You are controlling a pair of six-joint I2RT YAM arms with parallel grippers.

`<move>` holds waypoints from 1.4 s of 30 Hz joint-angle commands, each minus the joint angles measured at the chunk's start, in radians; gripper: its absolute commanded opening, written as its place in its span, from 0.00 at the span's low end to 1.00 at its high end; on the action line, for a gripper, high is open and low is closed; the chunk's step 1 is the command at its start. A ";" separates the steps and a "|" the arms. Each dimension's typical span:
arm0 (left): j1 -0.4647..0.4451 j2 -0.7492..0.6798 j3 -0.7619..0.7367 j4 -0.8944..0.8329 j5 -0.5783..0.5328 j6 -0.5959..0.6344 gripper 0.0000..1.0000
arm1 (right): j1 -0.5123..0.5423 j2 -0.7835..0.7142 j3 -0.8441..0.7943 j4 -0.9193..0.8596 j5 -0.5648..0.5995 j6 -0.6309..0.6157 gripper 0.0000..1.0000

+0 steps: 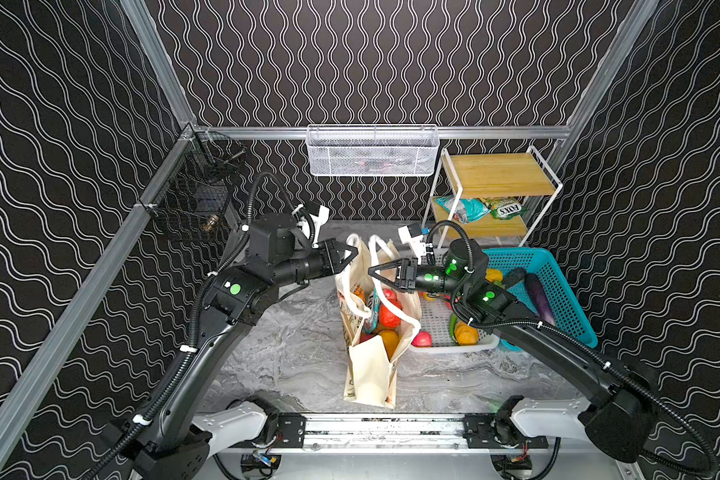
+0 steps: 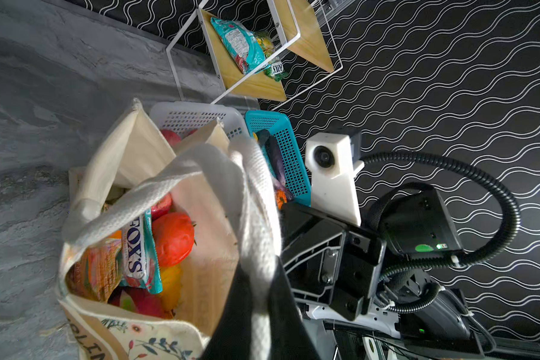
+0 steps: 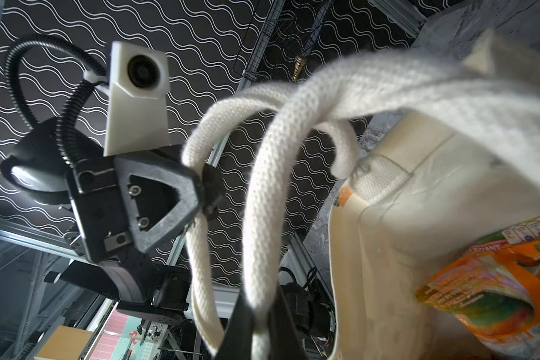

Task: Place the food into the grocery bag and tie it
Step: 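Bring both held handles together above the tote, left gripper reaching toward right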

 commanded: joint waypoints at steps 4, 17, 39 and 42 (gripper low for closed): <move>-0.059 0.056 0.046 0.064 -0.088 0.006 0.02 | 0.020 0.010 -0.033 0.103 0.010 0.021 0.00; -0.177 0.197 0.195 0.026 -0.166 0.078 0.09 | 0.049 0.056 -0.093 0.310 -0.022 0.100 0.00; -0.254 0.213 0.296 -0.117 -0.262 0.149 0.55 | 0.049 0.129 -0.136 0.625 -0.042 0.274 0.00; -0.255 0.209 0.310 -0.158 -0.298 0.154 0.97 | 0.049 0.132 -0.140 0.642 -0.042 0.284 0.00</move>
